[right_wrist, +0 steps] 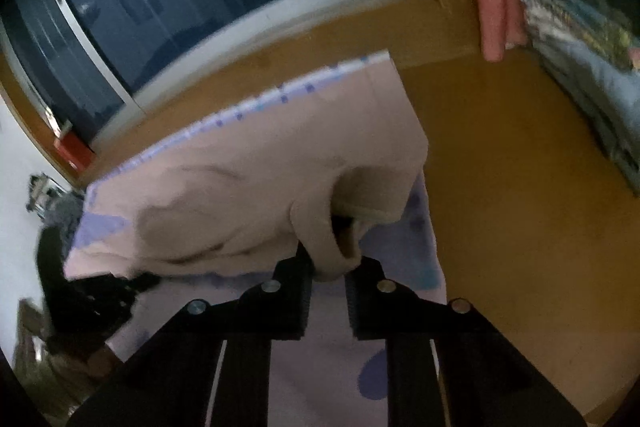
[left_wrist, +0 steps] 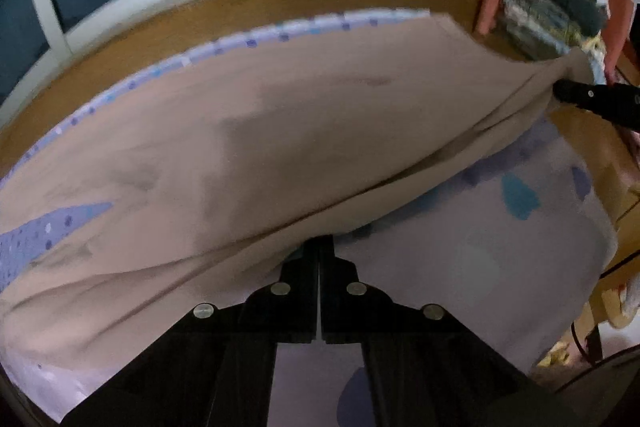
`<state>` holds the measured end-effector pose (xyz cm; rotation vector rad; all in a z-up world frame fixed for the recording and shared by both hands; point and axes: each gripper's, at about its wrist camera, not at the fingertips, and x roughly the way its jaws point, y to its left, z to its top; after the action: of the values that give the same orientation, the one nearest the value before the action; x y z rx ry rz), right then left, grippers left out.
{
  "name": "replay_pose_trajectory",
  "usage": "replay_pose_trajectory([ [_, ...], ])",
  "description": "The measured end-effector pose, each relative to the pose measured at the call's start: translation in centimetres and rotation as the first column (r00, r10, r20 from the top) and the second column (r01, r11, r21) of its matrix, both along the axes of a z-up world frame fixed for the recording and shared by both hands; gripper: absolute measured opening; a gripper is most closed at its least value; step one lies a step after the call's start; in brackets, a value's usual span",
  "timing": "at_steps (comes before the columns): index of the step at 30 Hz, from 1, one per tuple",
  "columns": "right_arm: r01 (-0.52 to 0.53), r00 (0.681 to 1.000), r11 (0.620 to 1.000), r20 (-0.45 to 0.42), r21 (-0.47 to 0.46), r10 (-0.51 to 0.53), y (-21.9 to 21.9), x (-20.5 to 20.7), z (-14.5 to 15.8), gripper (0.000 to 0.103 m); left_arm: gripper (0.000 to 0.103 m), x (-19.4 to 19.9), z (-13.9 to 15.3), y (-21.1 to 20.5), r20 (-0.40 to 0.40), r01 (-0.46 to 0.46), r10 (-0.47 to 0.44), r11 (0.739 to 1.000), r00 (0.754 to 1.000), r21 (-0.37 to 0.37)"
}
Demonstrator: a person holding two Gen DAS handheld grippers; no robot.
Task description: Fold clothes
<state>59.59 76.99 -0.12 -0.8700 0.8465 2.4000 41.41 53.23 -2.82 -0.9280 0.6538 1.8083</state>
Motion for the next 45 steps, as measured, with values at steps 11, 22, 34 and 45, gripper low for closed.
replay_pose_trajectory([
  [11, -0.095, 0.991, 0.991, -0.1, -0.092, 0.086, 2.0, 3.1, 5.2, 0.013, 0.0, 1.8, 8.8, -4.8, -0.038, -0.052, 0.056, 0.993, 0.998, 0.109],
  [22, -0.136, 0.947, 0.989, 0.288, -0.05, 0.145, -0.5, 3.5, -2.4, 0.033, 0.022, 4.6, 3.0, -3.3, 0.013, -0.062, 0.063, 0.998, 0.998, -0.025],
  [34, -0.518, 0.841, 0.841, 0.272, 0.155, 0.467, -9.9, -1.2, 1.5, 0.056, 0.022, 2.7, 1.3, -5.4, 0.065, -0.123, 0.125, 0.992, 0.99, -0.025],
  [45, -0.706, 0.69, 0.692, 0.366, 0.151, 0.625, -15.9, -11.2, -4.8, 0.051, 0.022, 0.3, 0.2, -8.8, 0.079, -0.161, 0.164, 0.986, 0.983, -0.044],
])
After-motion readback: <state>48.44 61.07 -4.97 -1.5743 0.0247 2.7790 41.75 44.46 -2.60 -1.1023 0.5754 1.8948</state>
